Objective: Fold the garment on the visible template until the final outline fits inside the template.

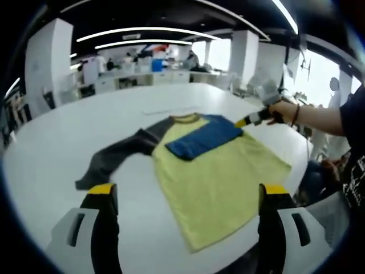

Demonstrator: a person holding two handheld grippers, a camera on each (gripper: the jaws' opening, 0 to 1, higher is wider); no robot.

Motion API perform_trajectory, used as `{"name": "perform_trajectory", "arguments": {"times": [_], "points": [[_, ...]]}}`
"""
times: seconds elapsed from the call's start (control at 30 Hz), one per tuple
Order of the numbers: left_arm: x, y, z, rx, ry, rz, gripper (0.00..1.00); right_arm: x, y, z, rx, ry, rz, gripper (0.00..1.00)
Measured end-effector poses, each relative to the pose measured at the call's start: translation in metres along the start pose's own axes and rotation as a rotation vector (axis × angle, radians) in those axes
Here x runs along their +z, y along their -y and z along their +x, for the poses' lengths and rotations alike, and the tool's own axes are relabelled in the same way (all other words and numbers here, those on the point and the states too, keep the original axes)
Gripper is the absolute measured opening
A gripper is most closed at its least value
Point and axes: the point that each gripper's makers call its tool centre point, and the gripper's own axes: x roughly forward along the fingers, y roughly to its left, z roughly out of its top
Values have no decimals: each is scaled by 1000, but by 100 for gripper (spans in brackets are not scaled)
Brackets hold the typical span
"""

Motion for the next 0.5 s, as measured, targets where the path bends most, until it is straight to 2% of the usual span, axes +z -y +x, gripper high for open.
{"name": "perform_trajectory", "arguments": {"times": [0.27, 0.37, 0.5], "points": [[-3, -1, 0, 5, -6, -8, 99, -20, 14, 3, -56, -34, 57, 25], [-4, -2, -1, 9, -4, -13, 99, -23, 14, 3, -53, -32, 88, 21], [-5, -3, -2, 13, -8, -15, 99, -27, 12, 5, -50, -30, 83, 12]]}}
